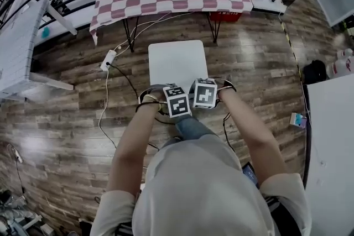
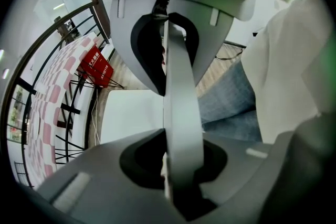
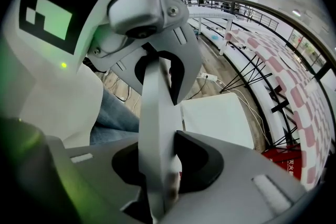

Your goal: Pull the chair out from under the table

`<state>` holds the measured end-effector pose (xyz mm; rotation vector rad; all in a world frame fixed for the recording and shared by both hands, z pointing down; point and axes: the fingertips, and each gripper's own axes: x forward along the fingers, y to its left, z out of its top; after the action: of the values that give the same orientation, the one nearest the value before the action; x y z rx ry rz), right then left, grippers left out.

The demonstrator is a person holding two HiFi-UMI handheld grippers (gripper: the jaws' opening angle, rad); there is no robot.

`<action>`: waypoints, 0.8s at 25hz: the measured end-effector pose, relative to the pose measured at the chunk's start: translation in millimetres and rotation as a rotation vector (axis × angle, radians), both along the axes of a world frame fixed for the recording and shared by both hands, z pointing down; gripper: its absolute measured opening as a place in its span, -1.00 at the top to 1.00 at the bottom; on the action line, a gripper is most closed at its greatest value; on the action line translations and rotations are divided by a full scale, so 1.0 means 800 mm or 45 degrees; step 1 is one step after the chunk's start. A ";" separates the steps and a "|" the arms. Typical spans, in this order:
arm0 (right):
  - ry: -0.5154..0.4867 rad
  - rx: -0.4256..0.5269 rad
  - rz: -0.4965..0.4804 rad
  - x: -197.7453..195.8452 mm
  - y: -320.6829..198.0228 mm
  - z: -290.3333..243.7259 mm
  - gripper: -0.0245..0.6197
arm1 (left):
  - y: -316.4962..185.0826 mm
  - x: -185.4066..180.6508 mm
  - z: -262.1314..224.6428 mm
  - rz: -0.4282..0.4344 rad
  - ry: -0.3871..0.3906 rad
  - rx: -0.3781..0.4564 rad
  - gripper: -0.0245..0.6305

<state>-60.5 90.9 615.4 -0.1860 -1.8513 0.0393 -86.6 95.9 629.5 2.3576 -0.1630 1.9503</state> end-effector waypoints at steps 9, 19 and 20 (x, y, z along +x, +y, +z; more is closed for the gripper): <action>-0.001 0.000 0.016 0.003 0.023 -0.003 0.64 | 0.022 0.004 -0.003 0.016 0.018 0.000 0.68; 0.004 -0.009 0.053 0.007 0.048 0.008 0.64 | 0.046 0.002 -0.004 0.023 -0.003 0.021 0.68; 0.003 -0.021 0.055 0.008 0.052 0.015 0.64 | 0.049 0.002 -0.003 0.022 -0.005 0.020 0.68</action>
<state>-53.8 132.4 627.4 -0.1575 -1.8533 0.0845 -85.3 135.1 627.0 2.3730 -0.1589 1.9682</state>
